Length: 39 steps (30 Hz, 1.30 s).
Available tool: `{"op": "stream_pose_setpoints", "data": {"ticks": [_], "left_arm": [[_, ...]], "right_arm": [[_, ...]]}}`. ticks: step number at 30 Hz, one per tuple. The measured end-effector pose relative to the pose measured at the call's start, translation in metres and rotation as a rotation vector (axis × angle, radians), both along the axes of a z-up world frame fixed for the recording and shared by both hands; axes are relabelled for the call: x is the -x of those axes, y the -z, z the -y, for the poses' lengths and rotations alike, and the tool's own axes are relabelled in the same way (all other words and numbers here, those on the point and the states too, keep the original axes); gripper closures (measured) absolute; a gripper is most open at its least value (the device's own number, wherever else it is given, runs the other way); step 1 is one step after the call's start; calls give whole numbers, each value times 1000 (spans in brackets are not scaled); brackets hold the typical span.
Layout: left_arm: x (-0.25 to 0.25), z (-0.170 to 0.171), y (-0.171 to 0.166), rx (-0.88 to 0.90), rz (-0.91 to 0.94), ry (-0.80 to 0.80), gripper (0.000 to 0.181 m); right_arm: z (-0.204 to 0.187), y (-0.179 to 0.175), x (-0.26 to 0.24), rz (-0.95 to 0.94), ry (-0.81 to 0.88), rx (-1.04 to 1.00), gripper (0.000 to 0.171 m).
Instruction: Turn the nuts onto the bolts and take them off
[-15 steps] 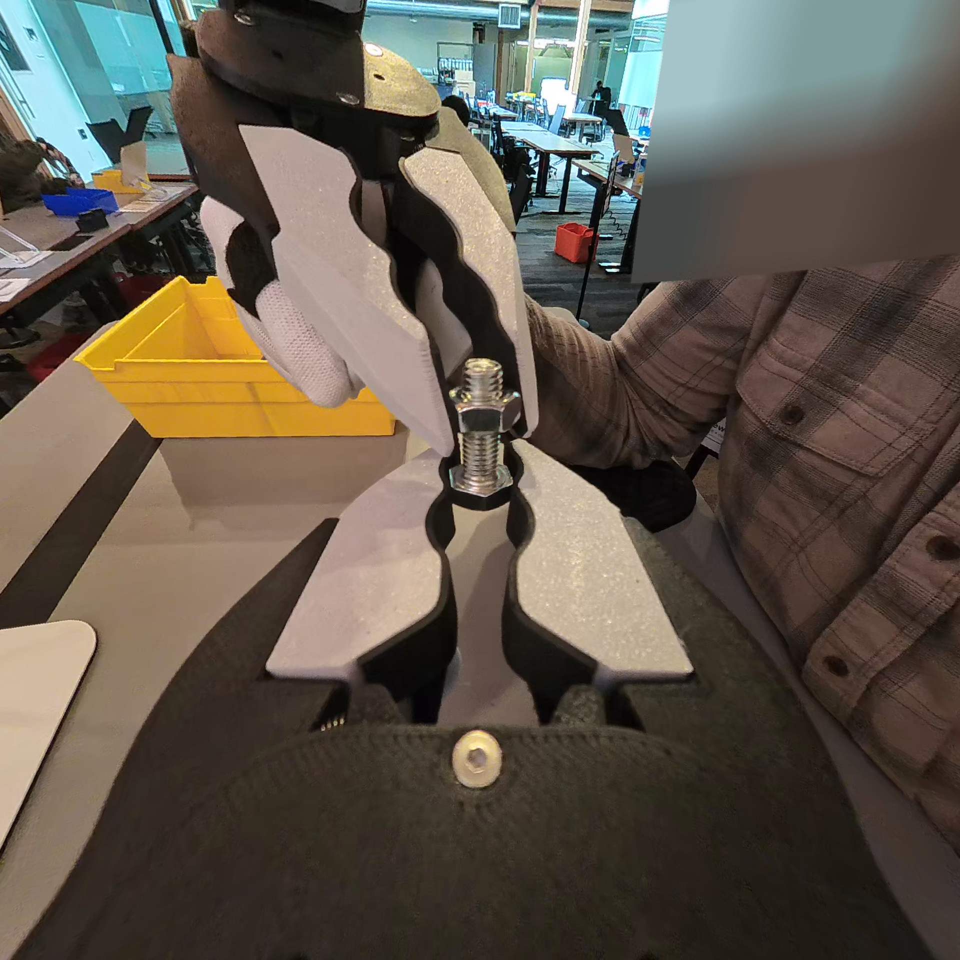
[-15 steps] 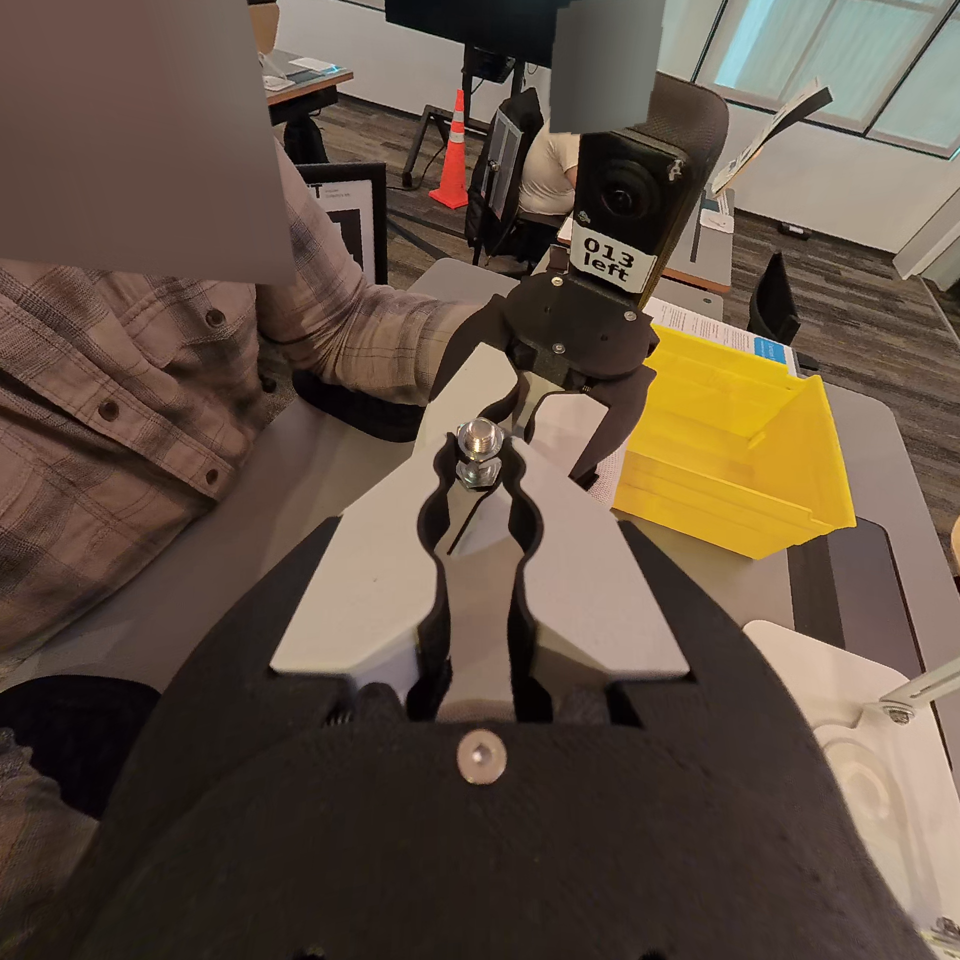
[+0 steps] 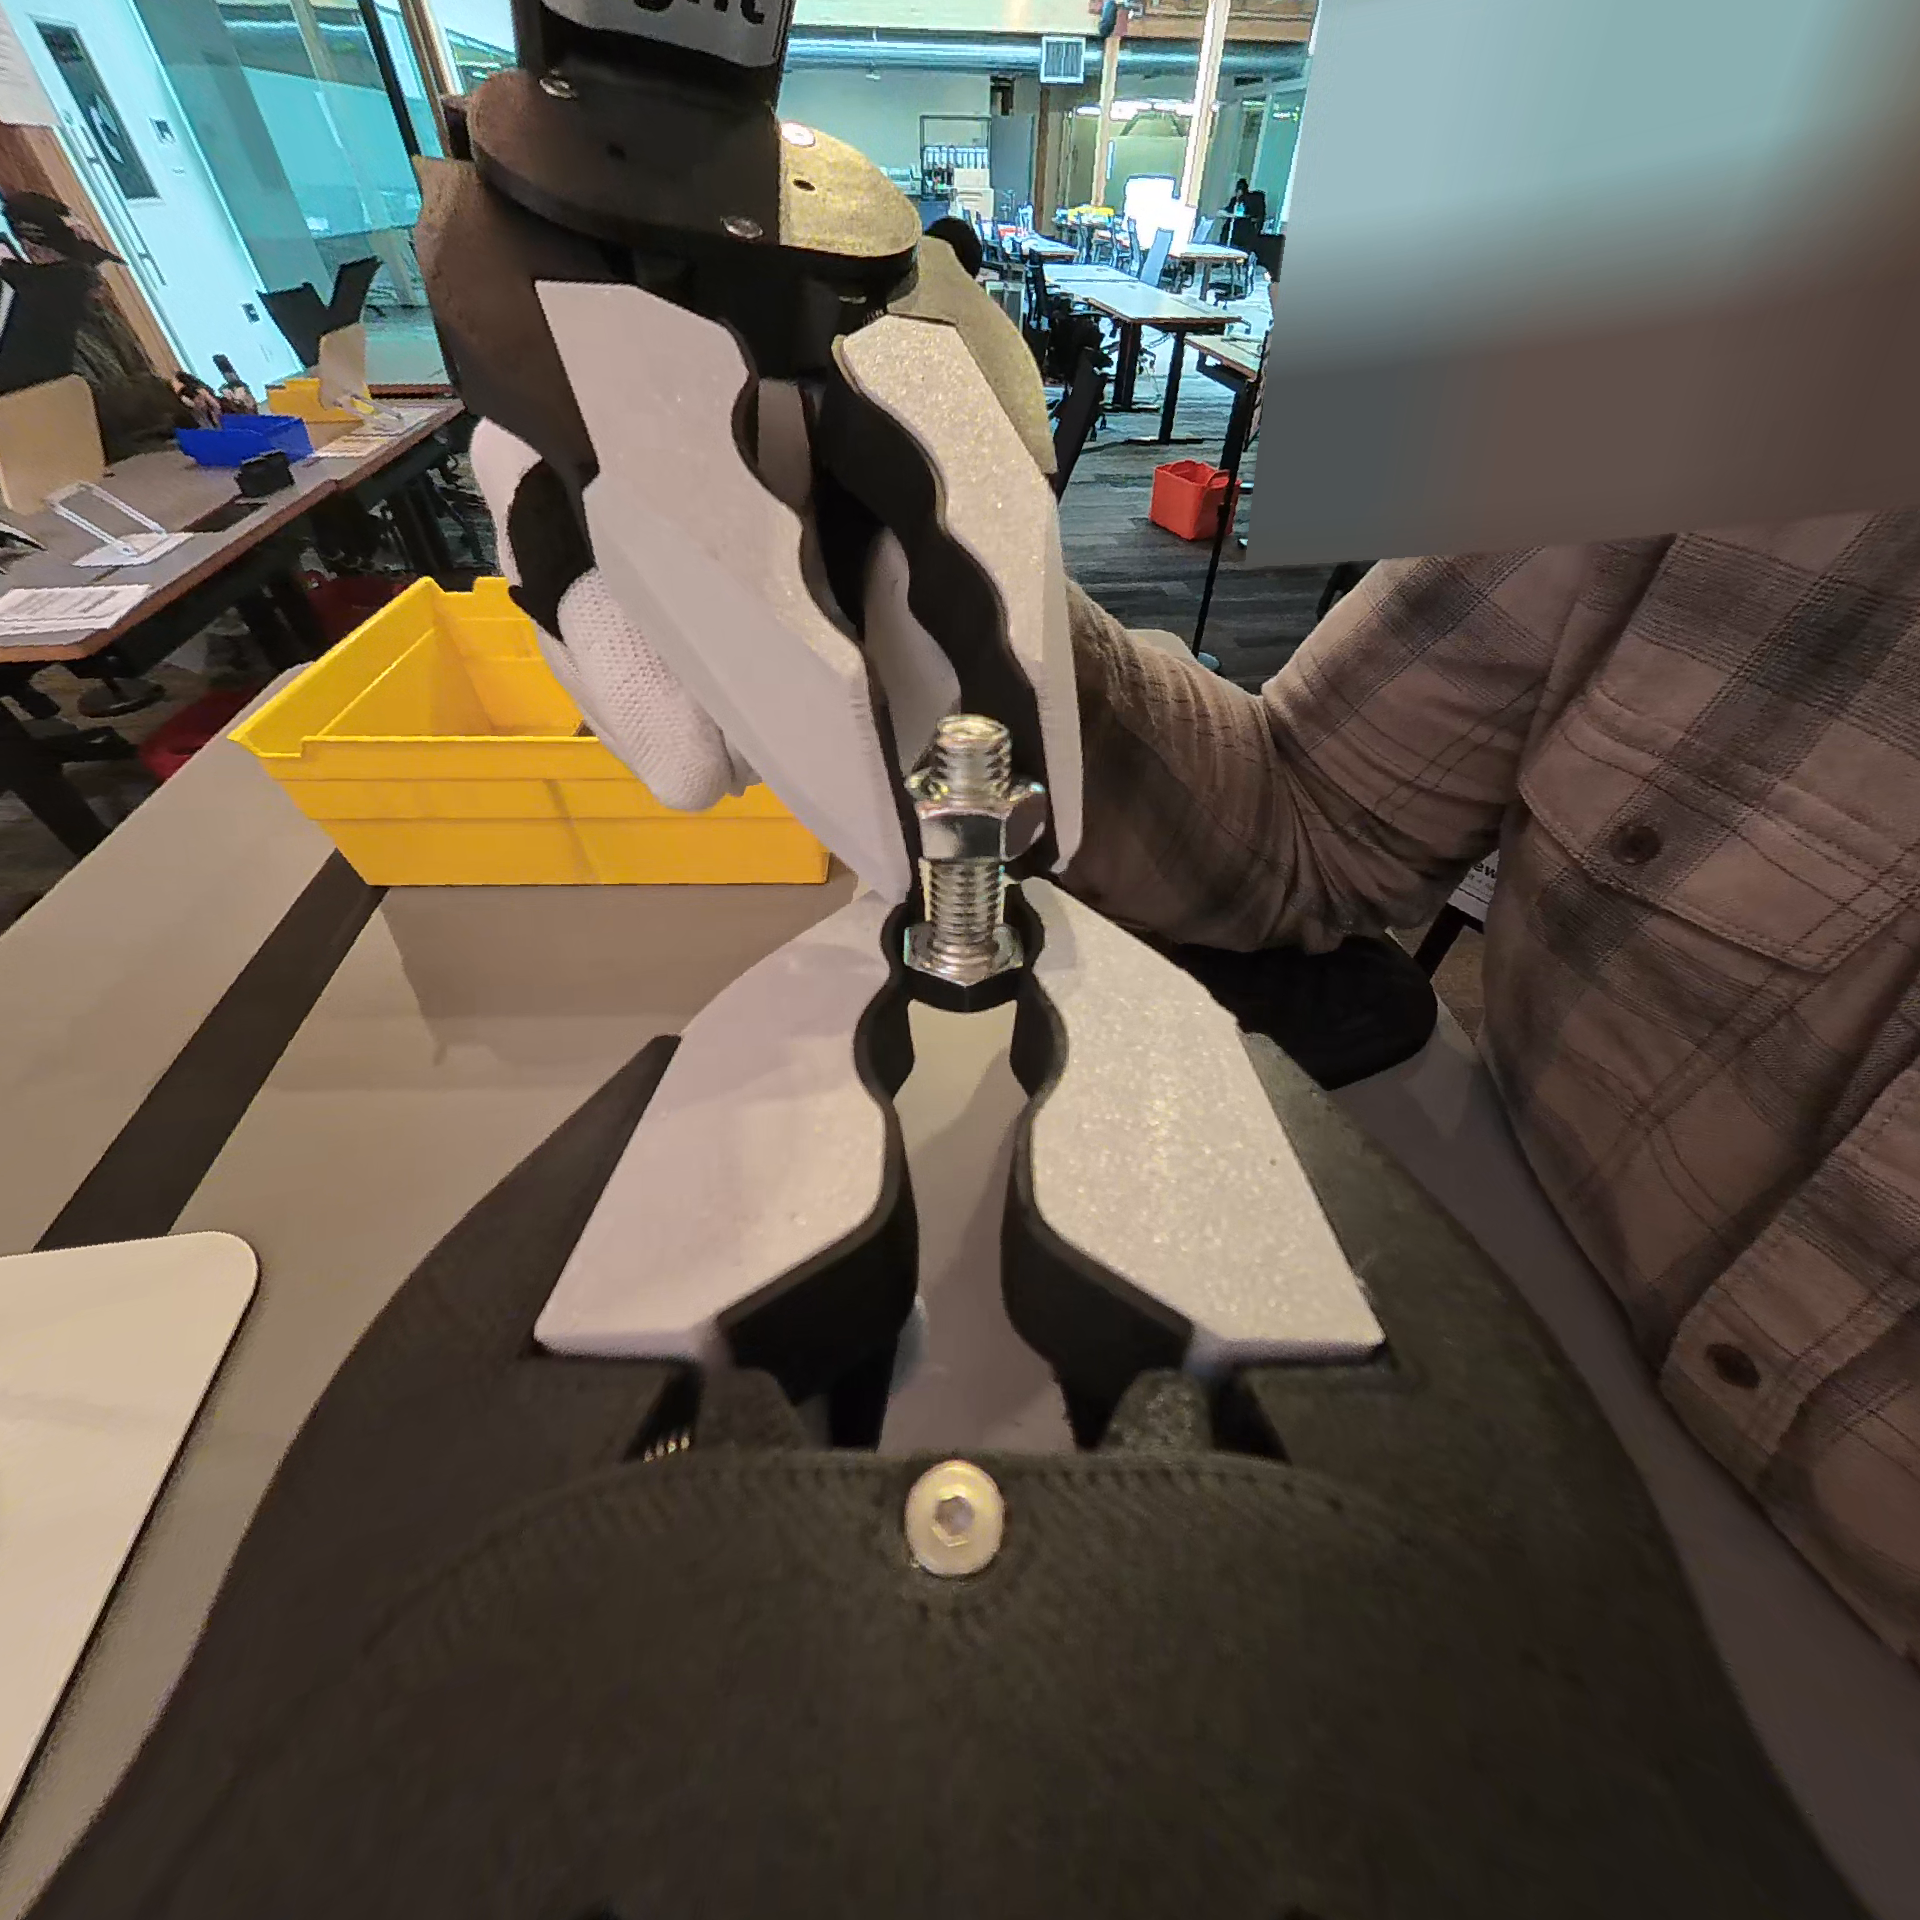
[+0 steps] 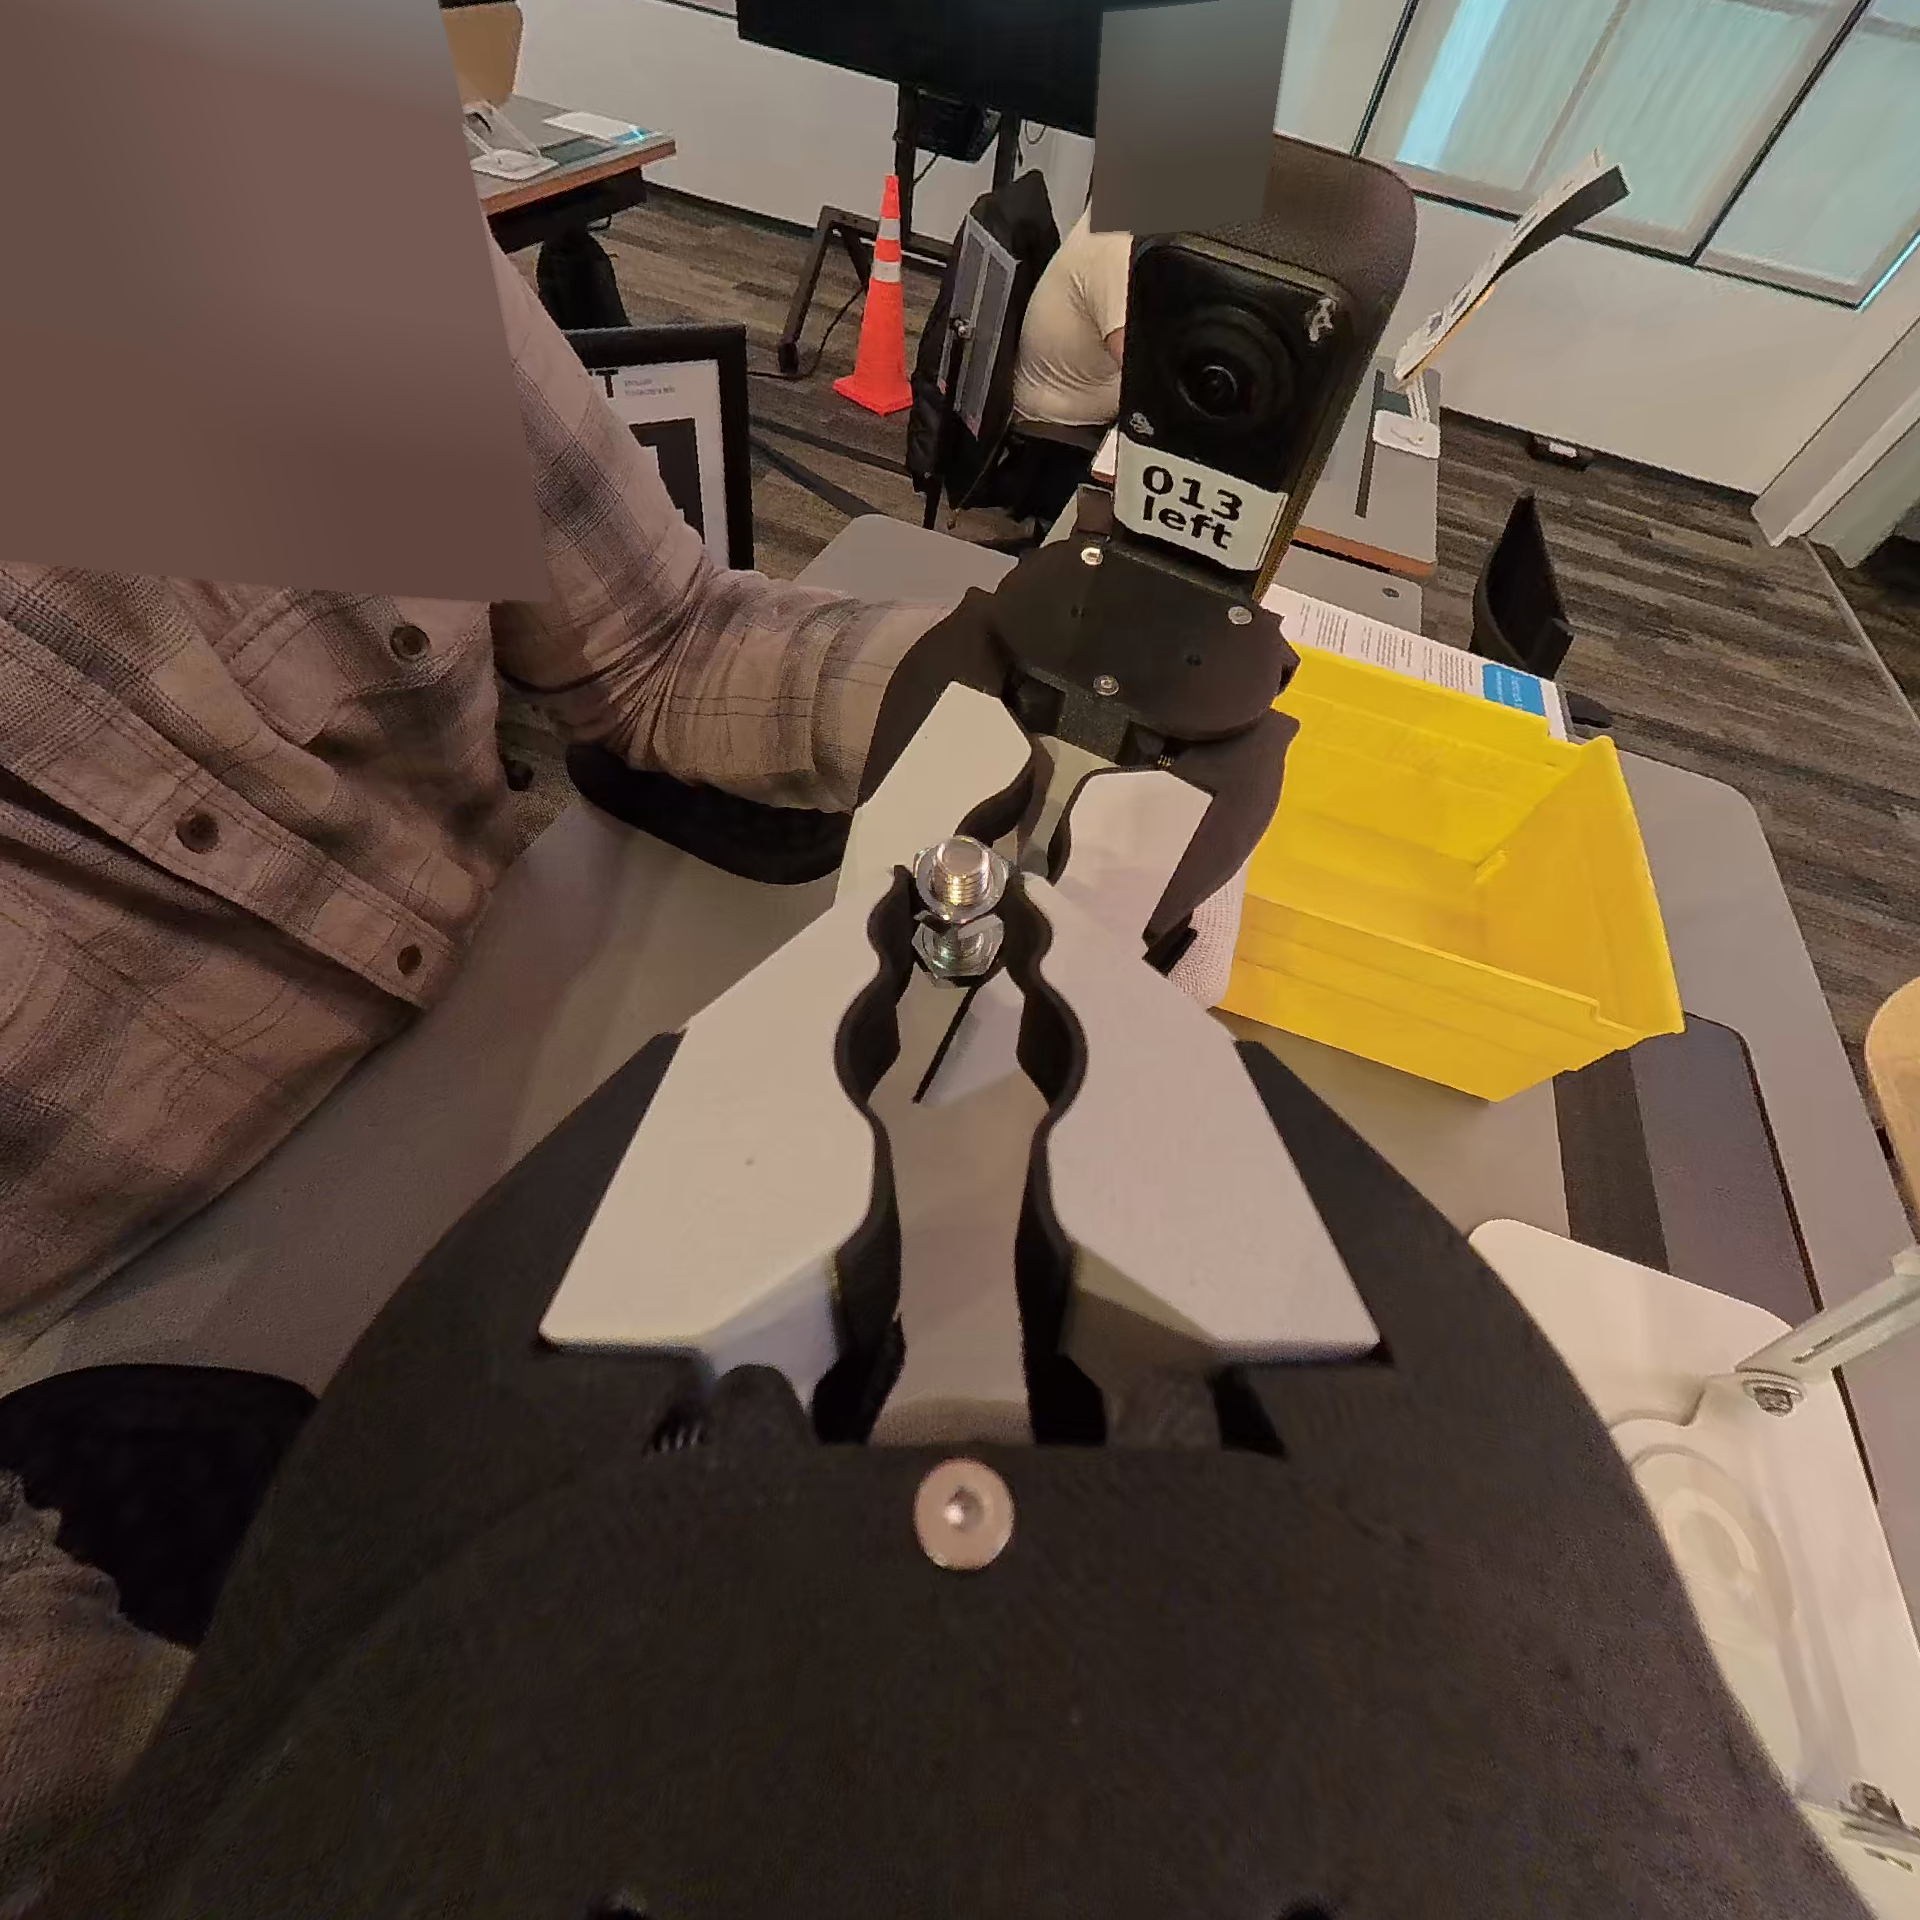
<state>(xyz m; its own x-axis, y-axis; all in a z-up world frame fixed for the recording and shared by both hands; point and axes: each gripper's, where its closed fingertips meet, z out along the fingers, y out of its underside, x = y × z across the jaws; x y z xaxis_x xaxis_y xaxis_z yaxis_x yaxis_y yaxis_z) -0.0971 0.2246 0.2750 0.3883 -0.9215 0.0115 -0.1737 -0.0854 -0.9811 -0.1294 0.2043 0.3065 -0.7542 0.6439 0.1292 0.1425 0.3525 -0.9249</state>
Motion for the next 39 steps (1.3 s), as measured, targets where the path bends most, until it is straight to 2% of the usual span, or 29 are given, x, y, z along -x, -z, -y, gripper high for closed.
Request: {"op": "stream_pose_setpoints", "data": {"ticks": [5,10,15,23,30,31,33,35,37,39], "left_arm": [[4,-5,-1,-1,12,-31,167],[8,-12,-2,1,27,-64,167],[13,-19,-5,6,59,-104,167],[28,-39,-10,26,135,-222,167],[28,-40,-10,31,139,-228,167],[28,-39,-10,32,135,-222,167],[27,-36,-14,9,137,-218,167],[27,-36,-14,23,133,-222,167],[28,-38,-11,29,121,-232,167],[28,-40,-9,39,125,-235,167]], "right_arm": [[-4,-3,4,-12,32,10,155],[-12,-6,8,-33,77,15,142],[-21,-9,13,-47,120,30,143],[-45,-19,28,-107,229,104,133],[-56,-12,33,-95,257,113,131],[-66,-13,36,-99,304,115,133],[-108,-16,45,-113,509,156,137],[-106,-13,39,-109,455,179,141],[-92,-10,34,-101,379,170,130],[-75,-10,32,-101,308,143,128]]}}
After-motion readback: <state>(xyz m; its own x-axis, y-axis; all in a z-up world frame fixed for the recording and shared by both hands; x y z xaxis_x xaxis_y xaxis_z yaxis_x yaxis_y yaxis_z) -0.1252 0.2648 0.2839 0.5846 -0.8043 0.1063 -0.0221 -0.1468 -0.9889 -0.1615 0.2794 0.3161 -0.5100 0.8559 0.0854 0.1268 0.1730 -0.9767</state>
